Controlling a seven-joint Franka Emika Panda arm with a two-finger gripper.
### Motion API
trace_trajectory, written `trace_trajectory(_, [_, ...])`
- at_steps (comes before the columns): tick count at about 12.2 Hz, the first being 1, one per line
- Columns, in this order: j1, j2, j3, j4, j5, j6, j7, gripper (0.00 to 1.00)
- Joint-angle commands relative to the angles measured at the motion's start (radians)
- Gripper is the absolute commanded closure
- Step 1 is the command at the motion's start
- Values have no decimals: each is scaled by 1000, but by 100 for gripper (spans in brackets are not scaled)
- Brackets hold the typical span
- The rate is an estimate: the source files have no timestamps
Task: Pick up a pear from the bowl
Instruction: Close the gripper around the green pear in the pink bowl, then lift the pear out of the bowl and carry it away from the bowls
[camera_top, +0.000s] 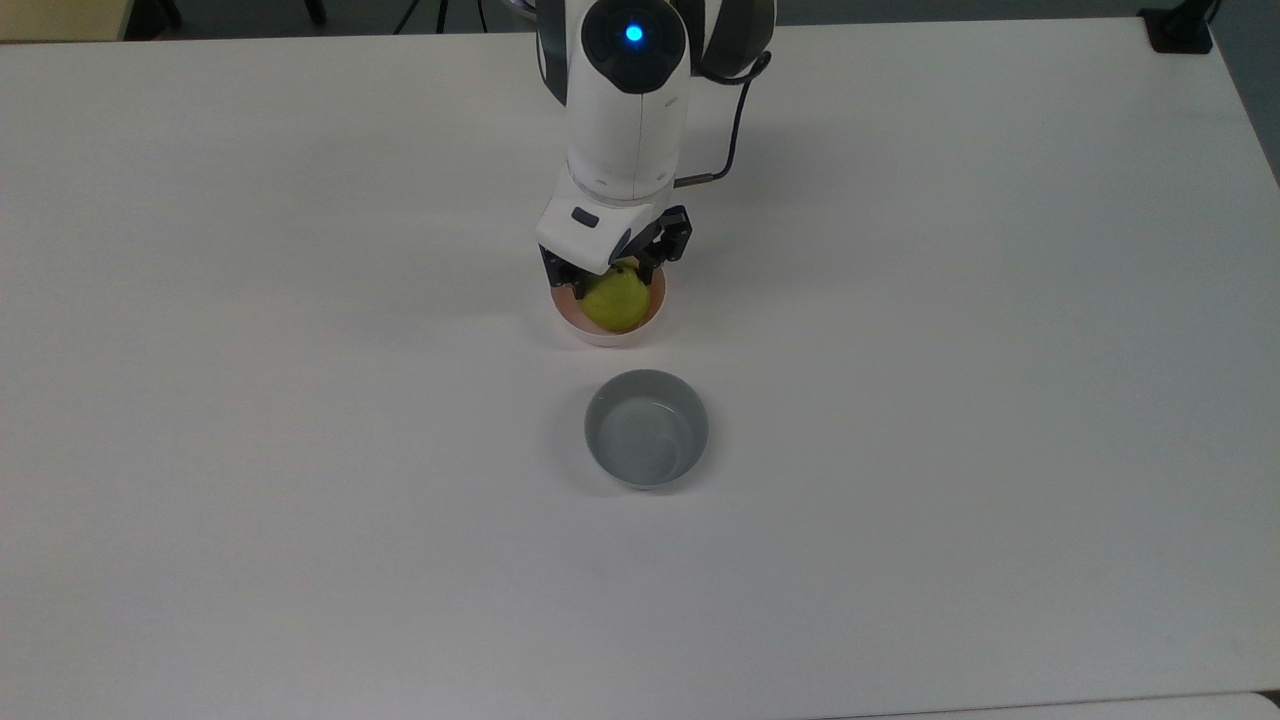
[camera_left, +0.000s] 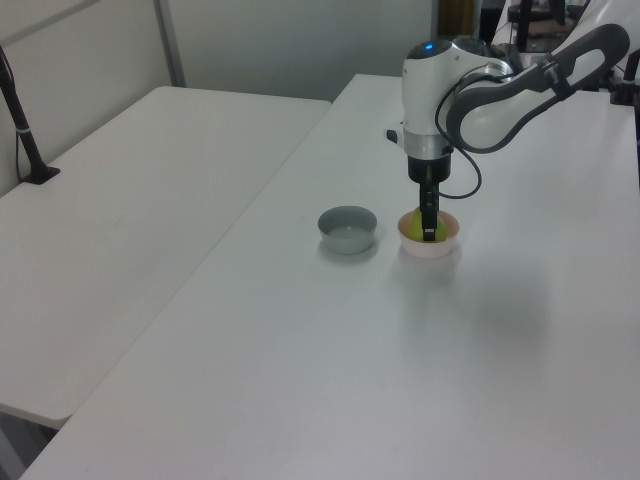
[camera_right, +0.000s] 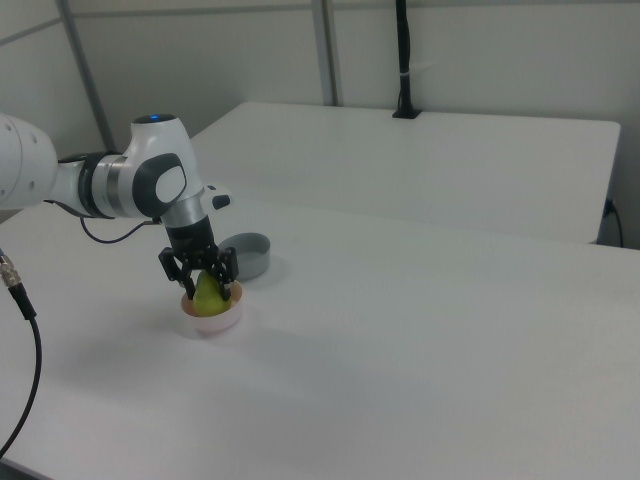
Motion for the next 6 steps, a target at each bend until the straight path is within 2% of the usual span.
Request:
trace_trajectory(1, [1, -55, -6, 29, -3, -73, -16, 52])
trace_trajectory(6, [-16, -135, -12, 150, 51, -286, -7, 52])
